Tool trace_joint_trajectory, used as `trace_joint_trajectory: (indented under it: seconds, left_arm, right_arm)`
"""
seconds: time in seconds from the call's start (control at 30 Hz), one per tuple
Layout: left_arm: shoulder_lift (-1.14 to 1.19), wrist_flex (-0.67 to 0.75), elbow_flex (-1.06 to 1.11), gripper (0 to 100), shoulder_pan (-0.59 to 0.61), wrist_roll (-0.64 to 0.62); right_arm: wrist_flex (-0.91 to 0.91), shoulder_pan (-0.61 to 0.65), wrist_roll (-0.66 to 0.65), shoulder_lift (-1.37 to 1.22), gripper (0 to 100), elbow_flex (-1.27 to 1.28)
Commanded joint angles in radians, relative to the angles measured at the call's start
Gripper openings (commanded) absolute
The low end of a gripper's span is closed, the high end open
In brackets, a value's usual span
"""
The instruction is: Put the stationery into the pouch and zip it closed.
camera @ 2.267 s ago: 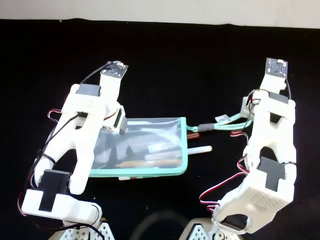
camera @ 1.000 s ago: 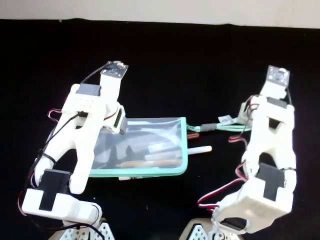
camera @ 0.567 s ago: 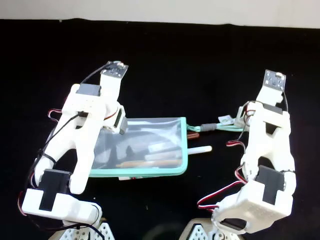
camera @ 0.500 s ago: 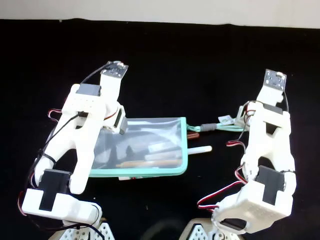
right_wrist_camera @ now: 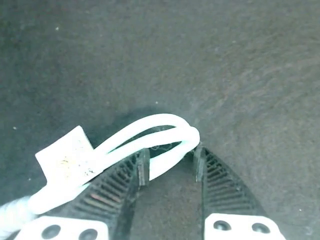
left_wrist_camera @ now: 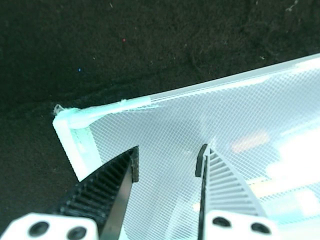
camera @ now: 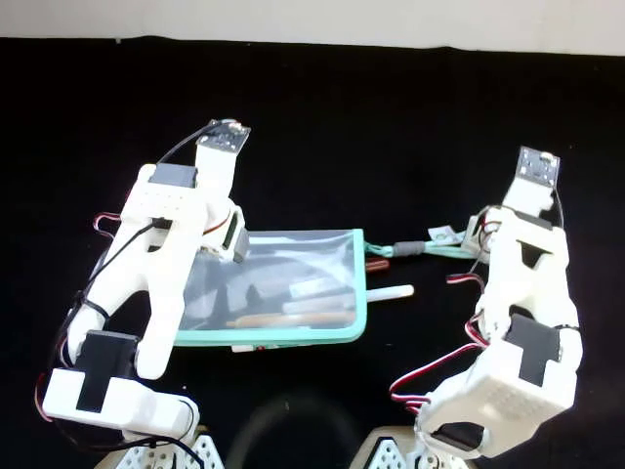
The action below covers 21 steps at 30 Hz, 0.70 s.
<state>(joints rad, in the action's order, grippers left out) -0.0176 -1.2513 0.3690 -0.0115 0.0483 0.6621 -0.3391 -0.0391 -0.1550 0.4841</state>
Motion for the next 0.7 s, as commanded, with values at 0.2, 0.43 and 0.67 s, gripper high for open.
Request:
trace_joint_trajectory:
  seconds: [0.2, 0.43, 0.67]
  left_arm:
    - [-0.004, 0.005, -0.03, 21, -0.01, 0.0]
    - [-0.004, -0.003, -0.03, 21, -0.01, 0.0]
    - [-0.004, 0.0, -0.03, 21, -0.01, 0.0]
  right_arm:
    - [-0.094, 0.021, -0.017, -0.005, 15.9, -0.008]
    - [-0.14, 0.07, -0.02, -0.139, 15.9, -0.082]
    - [0.108, 0.073, -0.086, -0.271, 6.6, -0.298]
